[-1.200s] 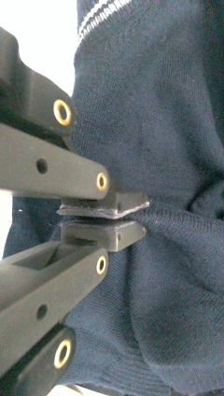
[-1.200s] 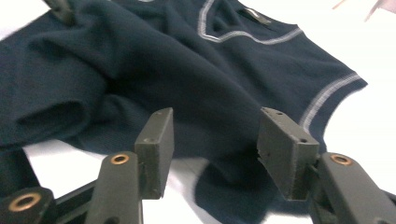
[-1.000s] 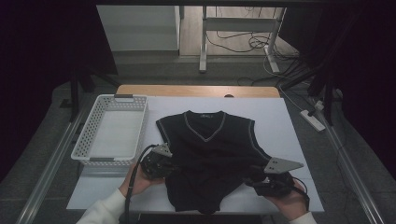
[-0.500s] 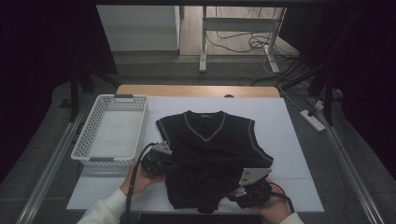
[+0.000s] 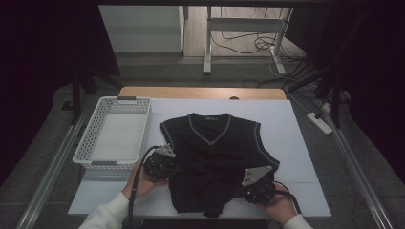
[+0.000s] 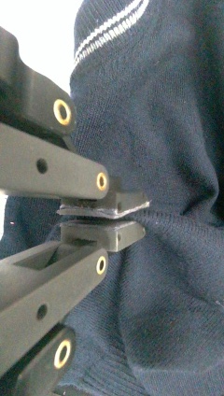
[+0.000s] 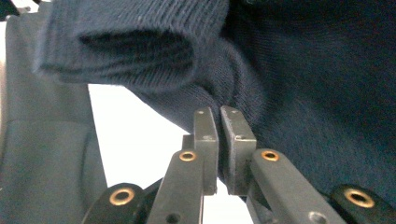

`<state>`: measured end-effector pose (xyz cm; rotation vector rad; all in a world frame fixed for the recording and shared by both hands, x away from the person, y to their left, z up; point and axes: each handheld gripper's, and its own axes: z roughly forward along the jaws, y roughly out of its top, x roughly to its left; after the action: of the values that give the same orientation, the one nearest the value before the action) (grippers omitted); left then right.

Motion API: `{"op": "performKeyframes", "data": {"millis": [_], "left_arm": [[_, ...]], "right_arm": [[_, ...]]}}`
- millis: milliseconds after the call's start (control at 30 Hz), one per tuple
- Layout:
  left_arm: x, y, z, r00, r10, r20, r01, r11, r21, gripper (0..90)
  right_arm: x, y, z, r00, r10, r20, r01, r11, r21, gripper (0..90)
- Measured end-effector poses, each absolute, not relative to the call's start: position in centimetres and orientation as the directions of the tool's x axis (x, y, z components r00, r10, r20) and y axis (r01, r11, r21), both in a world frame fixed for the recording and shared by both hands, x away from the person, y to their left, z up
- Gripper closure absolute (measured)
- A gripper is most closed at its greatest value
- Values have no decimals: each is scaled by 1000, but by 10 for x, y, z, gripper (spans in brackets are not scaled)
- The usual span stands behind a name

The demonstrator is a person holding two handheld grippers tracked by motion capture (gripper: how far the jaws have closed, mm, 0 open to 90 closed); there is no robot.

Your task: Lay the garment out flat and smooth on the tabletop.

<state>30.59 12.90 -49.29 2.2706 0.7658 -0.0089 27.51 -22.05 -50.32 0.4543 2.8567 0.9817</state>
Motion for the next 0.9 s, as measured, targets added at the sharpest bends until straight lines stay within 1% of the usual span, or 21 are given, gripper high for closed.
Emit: {"op": "performKeyframes", "data": {"millis": [133, 233, 333, 400, 433, 467, 500, 533, 567, 600, 633, 667, 700, 733, 767, 900], "left_arm": [[306, 130, -492, 822, 526, -219, 528, -556, 642, 853], [305, 130, -492, 825, 521, -222, 525, -559, 641, 853], [303, 126, -491, 841, 494, -221, 507, -574, 643, 853], [301, 122, -489, 849, 482, -215, 494, -584, 644, 850], [300, 121, -489, 851, 480, -211, 491, -588, 643, 847], [301, 119, -489, 850, 483, -209, 492, -588, 642, 844], [301, 119, -489, 848, 486, -210, 494, -583, 645, 829], [301, 118, -489, 847, 490, -209, 495, -580, 647, 778], [301, 118, -489, 843, 496, -207, 498, -576, 649, 707], [302, 118, -490, 840, 501, -208, 501, -569, 652, 654], [303, 118, -490, 839, 502, -212, 503, -563, 656, 580], [304, 119, -489, 836, 506, -214, 505, -555, 661, 533], [304, 119, -488, 832, 513, -212, 507, -547, 666, 456], [304, 119, -487, 827, 523, -209, 508, -534, 676, 409], [304, 120, -486, 823, 528, -210, 509, -522, 684, 375], [305, 120, -482, 812, 546, -205, 513, -502, 697, 331]], "right_arm": [[266, -250, -485, -937, 350, 3, 265, 704, 659, 861], [259, -283, -471, -915, 402, 28, 304, 642, 704, 862], [252, -309, -469, -901, 430, 64, 341, 608, 717, 861], [249, -317, -472, -895, 443, 63, 351, 610, 710, 855], [249, -318, -476, -891, 450, 57, 354, 612, 707, 835], [249, -317, -478, -889, 456, 45, 353, 618, 702, 791], [249, -314, -479, -887, 460, 33, 350, 625, 697, 709], [249, -311, -478, -886, 463, 20, 343, 627, 699, 648], [248, -308, -475, -885, 465, 1, 330, 627, 706, 603], [247, -305, -472, -884, 467, -10, 321, 622, 715, 578], [247, -300, -467, -886, 463, -14, 307, 609, 731, 540], [247, -296, -464, -887, 461, -17, 299, 603, 740, 516], [247, -289, -460, -890, 455, -19, 289, 596, 749, 486], [247, -284, -459, -894, 449, -17, 284, 594, 752, 469], [248, -276, -458, -899, 437, -16, 273, 590, 760, 455], [255, -252, -461, -908, 419, -2, 264, 575, 775, 429]]}}
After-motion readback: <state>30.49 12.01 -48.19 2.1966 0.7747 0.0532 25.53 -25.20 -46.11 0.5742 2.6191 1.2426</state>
